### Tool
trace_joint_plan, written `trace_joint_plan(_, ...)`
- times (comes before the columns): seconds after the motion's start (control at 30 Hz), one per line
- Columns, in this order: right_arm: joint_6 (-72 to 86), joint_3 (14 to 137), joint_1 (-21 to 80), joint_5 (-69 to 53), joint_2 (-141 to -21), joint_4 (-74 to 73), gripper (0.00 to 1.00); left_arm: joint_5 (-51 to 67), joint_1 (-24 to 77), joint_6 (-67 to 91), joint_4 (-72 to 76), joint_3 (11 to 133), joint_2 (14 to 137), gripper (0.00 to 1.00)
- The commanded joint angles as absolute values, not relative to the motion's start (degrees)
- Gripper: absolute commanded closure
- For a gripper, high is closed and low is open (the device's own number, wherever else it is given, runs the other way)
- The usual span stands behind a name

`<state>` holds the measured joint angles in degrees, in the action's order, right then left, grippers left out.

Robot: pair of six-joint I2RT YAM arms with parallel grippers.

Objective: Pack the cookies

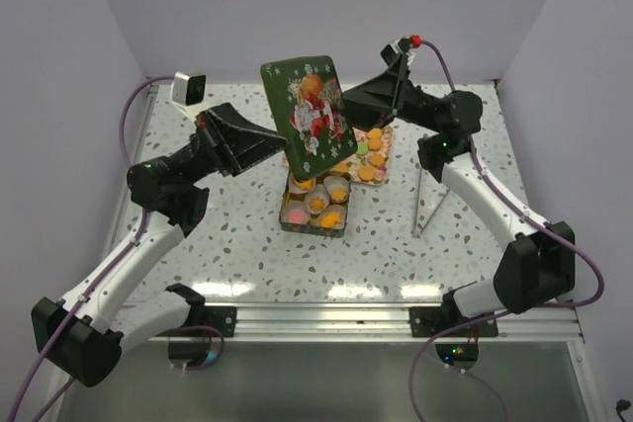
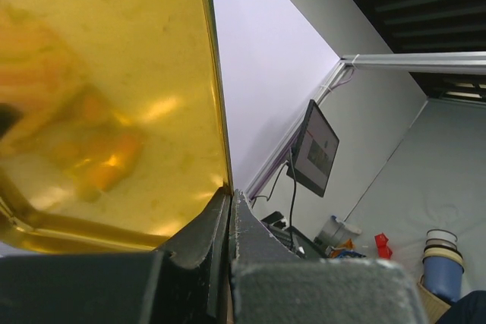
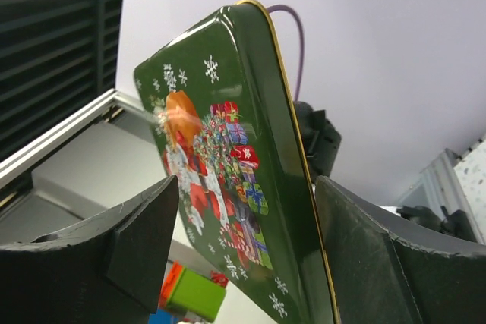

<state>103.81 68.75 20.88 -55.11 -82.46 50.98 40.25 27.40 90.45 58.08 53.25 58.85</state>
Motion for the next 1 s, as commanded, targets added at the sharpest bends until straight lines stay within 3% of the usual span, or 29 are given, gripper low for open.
trace_joint_plan(0.0, 110.39, 69.69, 22.06, -56.86, -81.12, 61.61, 0.25, 39.20, 26.98, 90.00, 60.55, 54.58, 58.71, 1.00)
trace_joint_plan(0.13, 111.09, 70.22, 23.55, -57.48, -80.86, 62.05, 0.30, 39.29, 26.98, 90.26, 60.82, 54.49, 58.97, 1.00)
trace_joint_plan(0.33, 111.54, 70.40, 23.73, -57.57, -79.28, 62.14, 0.58, 39.20, 26.98, 89.47, 58.54, 54.05, 58.71, 1.00)
trace_joint_plan(0.43, 110.57, 69.09, 23.73, -57.57, -77.52, 60.82, 0.66, 39.29, 26.81, 89.30, 57.31, 53.00, 58.19, 1.00)
trace_joint_plan(0.6, 108.38, 65.66, 23.73, -58.36, -73.75, 57.49, 0.69, 39.46, 24.61, 88.69, 50.91, 49.66, 56.17, 1.00)
trace_joint_plan(0.73, 100.58, 63.64, 23.73, -59.24, -70.58, 49.24, 0.70, 39.64, 22.68, 85.26, 37.29, 49.48, 55.98, 1.00)
trace_joint_plan(0.97, 79.04, 65.73, 23.73, -59.86, -67.33, 16.51, 0.74, 40.60, 22.41, 73.67, 20.13, 55.71, 60.81, 0.99)
